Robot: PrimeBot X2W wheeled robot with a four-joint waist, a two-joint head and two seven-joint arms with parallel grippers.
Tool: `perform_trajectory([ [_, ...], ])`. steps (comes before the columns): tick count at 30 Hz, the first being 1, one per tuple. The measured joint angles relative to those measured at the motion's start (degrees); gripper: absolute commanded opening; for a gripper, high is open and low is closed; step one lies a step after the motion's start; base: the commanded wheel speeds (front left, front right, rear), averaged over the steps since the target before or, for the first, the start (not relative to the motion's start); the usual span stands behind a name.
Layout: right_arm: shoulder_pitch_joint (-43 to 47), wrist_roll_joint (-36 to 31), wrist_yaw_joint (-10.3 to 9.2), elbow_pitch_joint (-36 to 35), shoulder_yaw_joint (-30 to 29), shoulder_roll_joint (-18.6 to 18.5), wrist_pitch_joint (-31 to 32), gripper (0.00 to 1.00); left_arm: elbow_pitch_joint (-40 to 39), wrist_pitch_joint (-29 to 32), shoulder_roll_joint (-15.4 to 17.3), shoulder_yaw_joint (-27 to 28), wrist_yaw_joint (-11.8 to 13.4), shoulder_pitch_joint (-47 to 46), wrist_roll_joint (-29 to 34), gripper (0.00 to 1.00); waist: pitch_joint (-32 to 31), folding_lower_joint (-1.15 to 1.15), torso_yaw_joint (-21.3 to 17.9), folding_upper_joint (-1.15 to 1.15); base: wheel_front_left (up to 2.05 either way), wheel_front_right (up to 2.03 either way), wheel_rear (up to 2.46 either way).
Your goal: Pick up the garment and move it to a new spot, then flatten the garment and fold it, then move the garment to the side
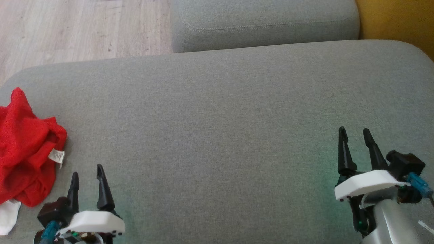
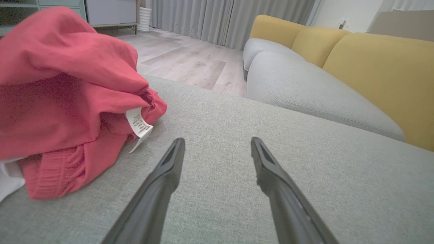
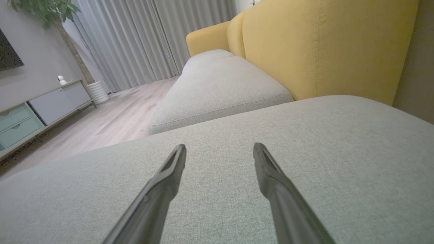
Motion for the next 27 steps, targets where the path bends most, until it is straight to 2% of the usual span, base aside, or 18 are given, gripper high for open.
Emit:
perform_trajectory([
  [19,0.01,-12.22,0.00,1.35,2.08,0.00,-3.02,1.00,1.16,-3.09,-0.09,0.41,0.98,0.47,12.30,1.00,-0.51,0.00,0.10,0.00,0.00,0.00,0.00],
  [27,0.02,-12.14,0.00,1.65,3.16,0.00,-3.10,1.00,1.23,-3.09,-0.10,-0.53,0.88,0.47,12.41,1.00,-0.64,0.00,0.15,0.00,0.00,0.00,0.00],
])
